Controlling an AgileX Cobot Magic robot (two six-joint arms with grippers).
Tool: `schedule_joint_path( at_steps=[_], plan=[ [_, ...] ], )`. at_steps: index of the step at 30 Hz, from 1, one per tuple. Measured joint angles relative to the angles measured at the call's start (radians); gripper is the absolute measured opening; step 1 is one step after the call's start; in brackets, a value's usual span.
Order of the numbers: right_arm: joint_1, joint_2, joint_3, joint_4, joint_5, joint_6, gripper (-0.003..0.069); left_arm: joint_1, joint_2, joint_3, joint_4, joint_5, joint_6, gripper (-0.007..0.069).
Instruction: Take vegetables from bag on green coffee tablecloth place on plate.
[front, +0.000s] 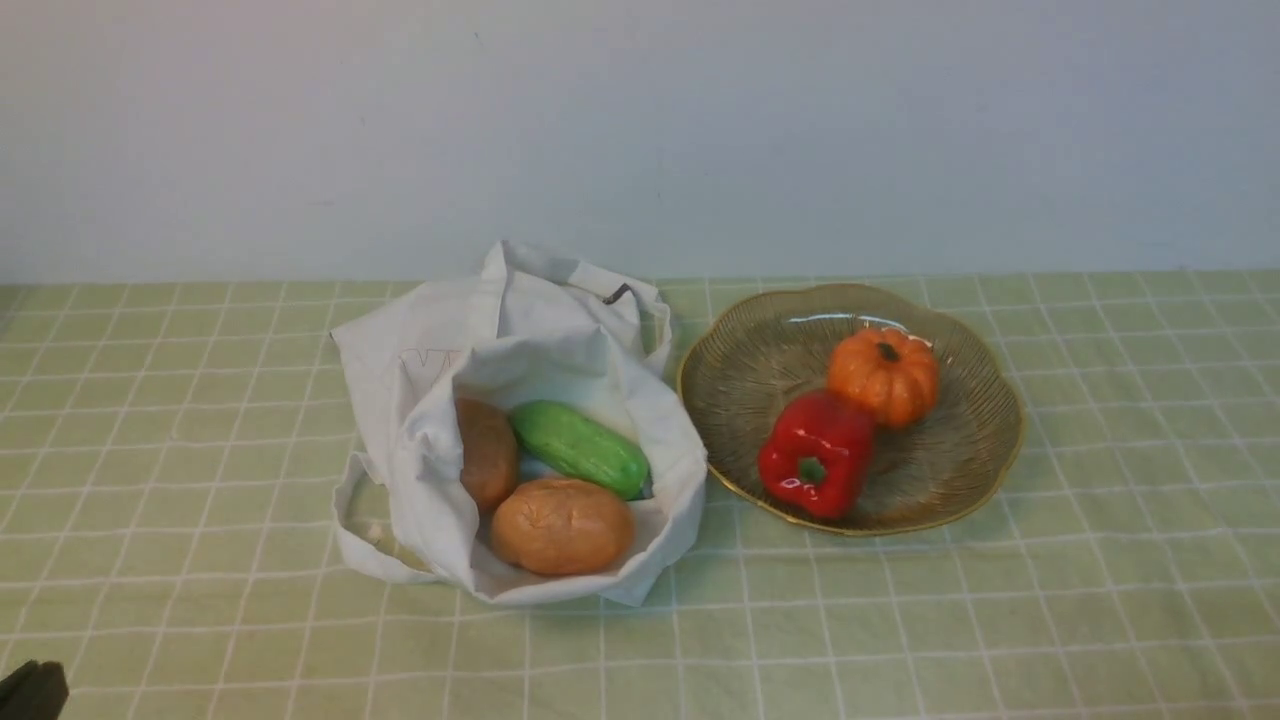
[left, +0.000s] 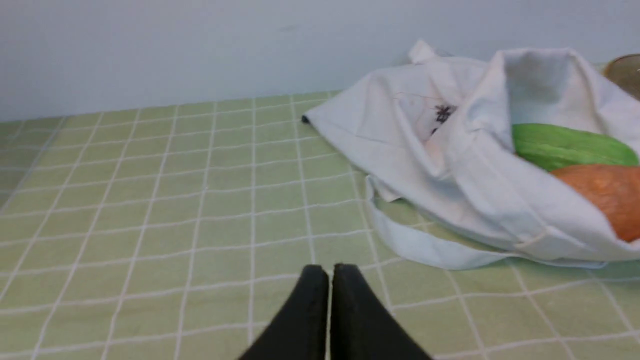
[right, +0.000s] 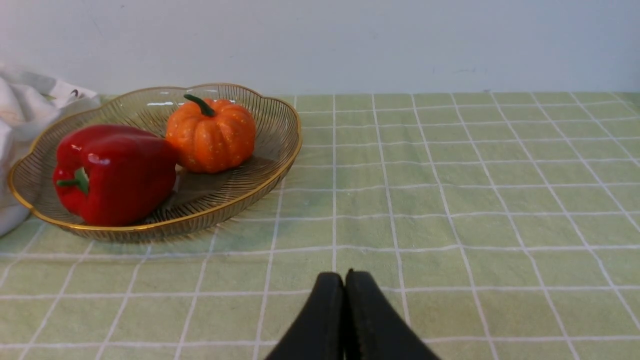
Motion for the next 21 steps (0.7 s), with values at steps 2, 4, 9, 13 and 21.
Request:
schedule_joint_path(
  at_steps=[2,4,9,13,21],
  plan=[
    [0.0,0.0,0.0,0.0,0.0,0.0,-0.0015,0.008,-0.02,0.02,0.0,0.008,0.0,-0.0005],
    [0.0,0.0,0.0,0.0,0.0,0.0,-0.0015,0.009,-0.041,0.024,0.0,0.01,0.0,-0.0005],
    [0.0,0.0,0.0,0.0,0.0,0.0,-0.0015,0.009,-0.055,0.025,0.0,0.071,0.0,-0.0005],
    [0.0,0.0,0.0,0.0,0.0,0.0,-0.0015,0.018,-0.055,0.025,0.0,0.09,0.0,-0.0005],
    [0.0,0.0,0.0,0.0,0.0,0.0,-0.0015,0.019,-0.055,0.025,0.0,0.09,0.0,-0.0005]
  ],
)
